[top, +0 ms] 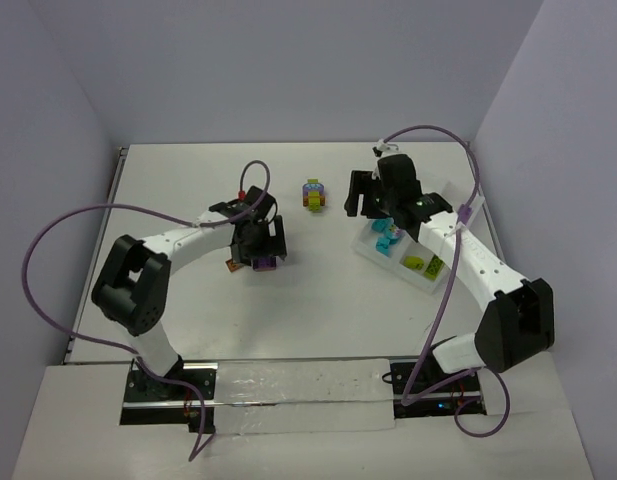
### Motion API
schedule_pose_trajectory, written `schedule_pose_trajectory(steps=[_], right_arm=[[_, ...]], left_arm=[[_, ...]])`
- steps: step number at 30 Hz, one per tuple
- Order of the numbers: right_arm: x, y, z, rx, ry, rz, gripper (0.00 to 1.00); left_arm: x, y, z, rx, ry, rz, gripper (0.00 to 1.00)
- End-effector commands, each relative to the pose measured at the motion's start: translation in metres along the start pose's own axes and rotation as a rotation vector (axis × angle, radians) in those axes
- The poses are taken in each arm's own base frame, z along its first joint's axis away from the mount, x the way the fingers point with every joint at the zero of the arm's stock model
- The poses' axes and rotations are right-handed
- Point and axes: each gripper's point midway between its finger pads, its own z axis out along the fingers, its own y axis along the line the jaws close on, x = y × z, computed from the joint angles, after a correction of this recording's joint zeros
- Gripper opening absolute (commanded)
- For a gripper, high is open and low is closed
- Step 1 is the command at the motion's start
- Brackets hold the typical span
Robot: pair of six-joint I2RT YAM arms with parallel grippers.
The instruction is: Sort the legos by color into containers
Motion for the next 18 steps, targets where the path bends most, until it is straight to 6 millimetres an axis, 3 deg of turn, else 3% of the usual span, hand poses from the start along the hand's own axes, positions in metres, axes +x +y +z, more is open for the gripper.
schedule_pose_trajectory(steps=[1, 5, 8, 11, 15, 18], right_arm=[[0.028, 0.019, 0.002, -0.080, 0.084, -0.076, 0.79], [0.043, 0.047, 0.008, -0.117, 0.112, -0.067, 0.79], [0.066, 0.091, 0.017, -0.170, 0.155, -0.022, 0.80], [0.088, 0.136, 0.024, -0.196, 0.172, -0.033, 0.84], [0.110, 0.161, 0.046, -0.119, 0.207, -0.009, 0.89], [0.117, 0.195, 0.050, -0.134, 0.202, -0.047, 0.98]], left_arm=[[-0.036, 0.006, -0.070, 0.082, -0.156, -0.061, 0.98], [-0.040, 0.041, -0.084, 0.024, -0.167, -0.137, 0.98], [-0.057, 0.088, -0.097, -0.075, -0.234, -0.265, 0.98], [-0.076, 0.117, -0.117, -0.126, -0.318, -0.360, 0.98], [-0.088, 0.134, -0.132, -0.144, -0.369, -0.429, 0.98], [-0.087, 0.136, -0.133, -0.148, -0.368, -0.440, 0.98]])
